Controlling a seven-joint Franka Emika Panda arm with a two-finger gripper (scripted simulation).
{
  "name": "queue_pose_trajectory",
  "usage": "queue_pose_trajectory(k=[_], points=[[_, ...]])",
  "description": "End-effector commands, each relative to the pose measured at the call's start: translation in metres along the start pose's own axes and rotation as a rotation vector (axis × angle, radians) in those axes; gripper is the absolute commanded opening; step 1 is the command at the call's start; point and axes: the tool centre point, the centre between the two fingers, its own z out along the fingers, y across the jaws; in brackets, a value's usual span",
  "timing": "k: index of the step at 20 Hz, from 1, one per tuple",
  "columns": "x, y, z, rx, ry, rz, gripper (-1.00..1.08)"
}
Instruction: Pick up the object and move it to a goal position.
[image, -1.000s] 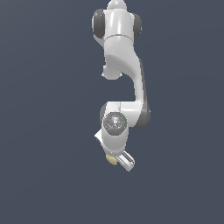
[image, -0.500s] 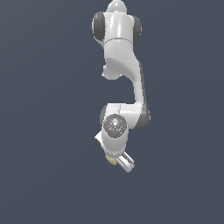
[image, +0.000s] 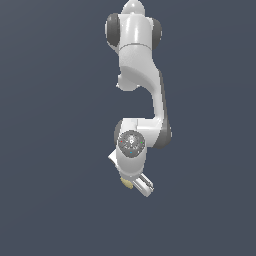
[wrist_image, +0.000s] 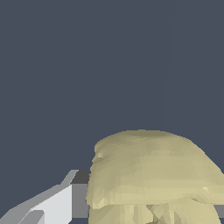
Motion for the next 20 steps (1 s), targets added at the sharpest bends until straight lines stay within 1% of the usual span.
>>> queue_pose_trajectory(k=[1, 6, 11, 15, 20], points=[[-0.001, 0.000, -0.002, 0.000, 0.000, 0.000, -1.00], [-0.005, 0.001, -0.011, 0.000, 0.000, 0.000, -1.00], [-0.015, 0.003, -0.031, 0.000, 0.000, 0.000, -1.00], [-0.027, 0.006, -0.056, 0.001, 0.000, 0.000, -1.00], [-0.047, 0.010, -0.098, 0.001, -0.001, 0.000, -1.00]])
